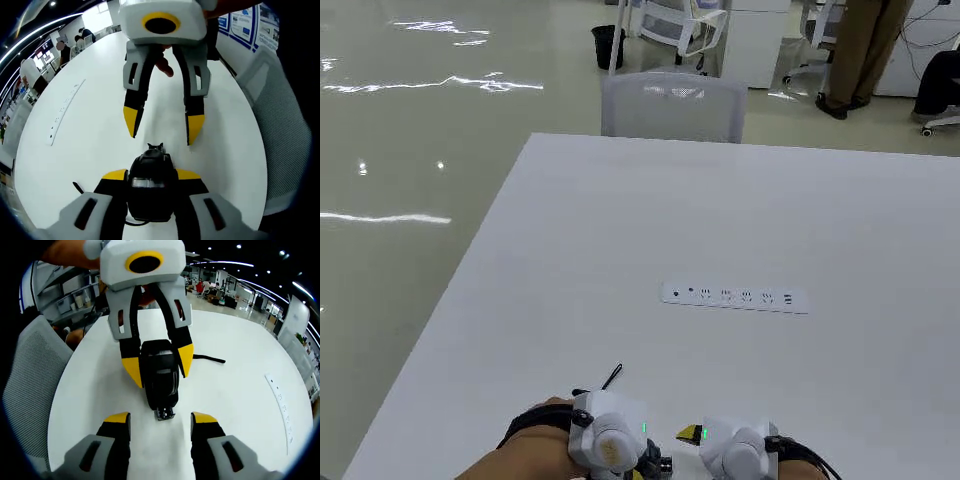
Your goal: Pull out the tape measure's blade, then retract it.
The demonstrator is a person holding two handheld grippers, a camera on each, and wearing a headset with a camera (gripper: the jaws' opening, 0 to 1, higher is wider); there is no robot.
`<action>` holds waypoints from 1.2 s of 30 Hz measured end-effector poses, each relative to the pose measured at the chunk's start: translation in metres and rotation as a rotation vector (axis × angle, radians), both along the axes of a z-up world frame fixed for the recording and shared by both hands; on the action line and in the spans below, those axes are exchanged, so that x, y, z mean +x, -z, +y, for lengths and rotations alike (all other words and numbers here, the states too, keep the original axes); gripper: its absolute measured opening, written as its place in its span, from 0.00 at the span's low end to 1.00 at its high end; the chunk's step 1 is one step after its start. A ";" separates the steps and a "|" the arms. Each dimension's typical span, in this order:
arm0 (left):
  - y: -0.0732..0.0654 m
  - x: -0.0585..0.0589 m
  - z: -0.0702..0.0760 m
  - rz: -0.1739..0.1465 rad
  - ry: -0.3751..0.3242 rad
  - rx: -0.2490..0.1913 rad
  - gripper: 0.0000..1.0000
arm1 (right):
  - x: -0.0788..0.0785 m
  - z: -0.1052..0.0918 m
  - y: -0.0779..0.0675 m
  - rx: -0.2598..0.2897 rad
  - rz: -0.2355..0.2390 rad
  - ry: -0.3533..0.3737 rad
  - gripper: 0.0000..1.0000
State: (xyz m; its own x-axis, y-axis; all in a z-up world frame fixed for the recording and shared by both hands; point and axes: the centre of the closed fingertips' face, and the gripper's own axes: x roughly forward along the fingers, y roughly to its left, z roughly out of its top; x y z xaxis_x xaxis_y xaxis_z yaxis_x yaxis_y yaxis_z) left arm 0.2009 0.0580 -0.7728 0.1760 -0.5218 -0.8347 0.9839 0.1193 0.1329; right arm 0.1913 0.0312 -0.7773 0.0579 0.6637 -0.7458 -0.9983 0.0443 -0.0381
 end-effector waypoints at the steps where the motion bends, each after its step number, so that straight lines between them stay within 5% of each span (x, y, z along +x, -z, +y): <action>1: 0.000 -0.002 -0.001 -0.009 0.028 -0.004 0.30 | -0.001 0.001 0.000 -0.002 0.002 -0.005 0.47; 9: -0.002 -0.004 -0.002 -0.036 0.054 -0.027 0.30 | -0.011 0.006 0.006 -0.042 0.014 -0.033 0.34; 16: -0.002 -0.006 -0.001 -0.039 0.070 -0.079 0.29 | -0.004 0.006 0.019 -0.068 0.026 -0.038 0.22; 22: -0.002 -0.005 -0.002 -0.039 0.072 -0.093 0.29 | -0.004 0.001 0.034 -0.132 0.010 -0.076 0.22; 29: -0.003 -0.003 -0.003 -0.025 0.070 -0.086 0.30 | 0.002 0.005 0.037 -0.140 0.038 -0.073 0.17; 36: -0.003 -0.002 -0.003 -0.017 0.058 -0.094 0.30 | -0.004 0.010 0.035 -0.229 0.022 -0.180 0.17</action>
State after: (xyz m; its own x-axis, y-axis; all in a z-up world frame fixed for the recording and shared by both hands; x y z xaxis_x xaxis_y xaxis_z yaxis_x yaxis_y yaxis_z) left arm 0.1985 0.0552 -0.7702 0.1563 -0.6079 -0.7785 0.9873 0.0745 0.1401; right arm 0.1870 0.0411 -0.8123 -0.0633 0.4757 -0.8773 -0.9901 -0.1405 -0.0048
